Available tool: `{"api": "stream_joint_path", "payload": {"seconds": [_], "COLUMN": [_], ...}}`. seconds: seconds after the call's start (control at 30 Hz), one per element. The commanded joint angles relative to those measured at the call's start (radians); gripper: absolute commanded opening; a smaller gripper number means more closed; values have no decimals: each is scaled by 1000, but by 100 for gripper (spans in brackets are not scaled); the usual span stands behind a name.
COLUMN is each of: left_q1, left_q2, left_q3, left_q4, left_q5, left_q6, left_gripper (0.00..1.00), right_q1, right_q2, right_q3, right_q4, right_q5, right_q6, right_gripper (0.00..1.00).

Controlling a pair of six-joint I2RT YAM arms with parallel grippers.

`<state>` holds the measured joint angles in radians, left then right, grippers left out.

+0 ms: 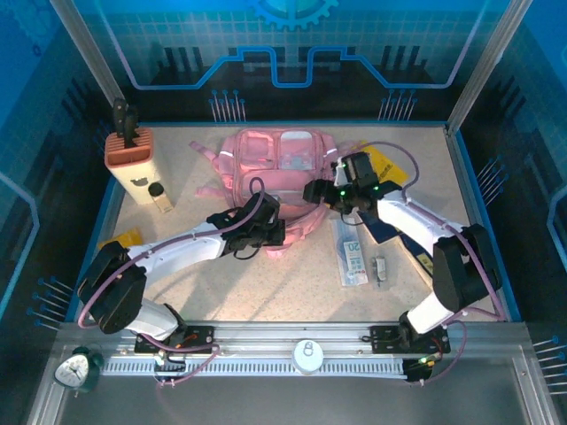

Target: Pack the student bag

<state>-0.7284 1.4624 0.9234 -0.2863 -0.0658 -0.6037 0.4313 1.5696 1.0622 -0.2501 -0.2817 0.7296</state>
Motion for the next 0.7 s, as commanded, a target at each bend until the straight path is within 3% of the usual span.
{"api": "stream_joint_path", "payload": {"seconds": [0.0, 0.13, 0.3, 0.67], "left_q1": [-11, -12, -12, -8], "left_q2": [16, 20, 11, -46], "left_q3": [31, 15, 2, -56], "left_q4": [12, 19, 5, -12], "left_q5": [-4, -26, -66, -120], "left_q6": [-23, -38, -44, 1], "left_gripper": [0, 0, 0, 0], "right_q1": [75, 96, 107, 82], "right_q2": [20, 98, 157, 141], "right_q3": [-73, -72, -45, -62], "right_q4": [71, 164, 194, 235], "right_q5": [8, 28, 82, 128], "right_q6": [125, 186, 175, 130], "right_gripper": [85, 84, 73, 16]}}
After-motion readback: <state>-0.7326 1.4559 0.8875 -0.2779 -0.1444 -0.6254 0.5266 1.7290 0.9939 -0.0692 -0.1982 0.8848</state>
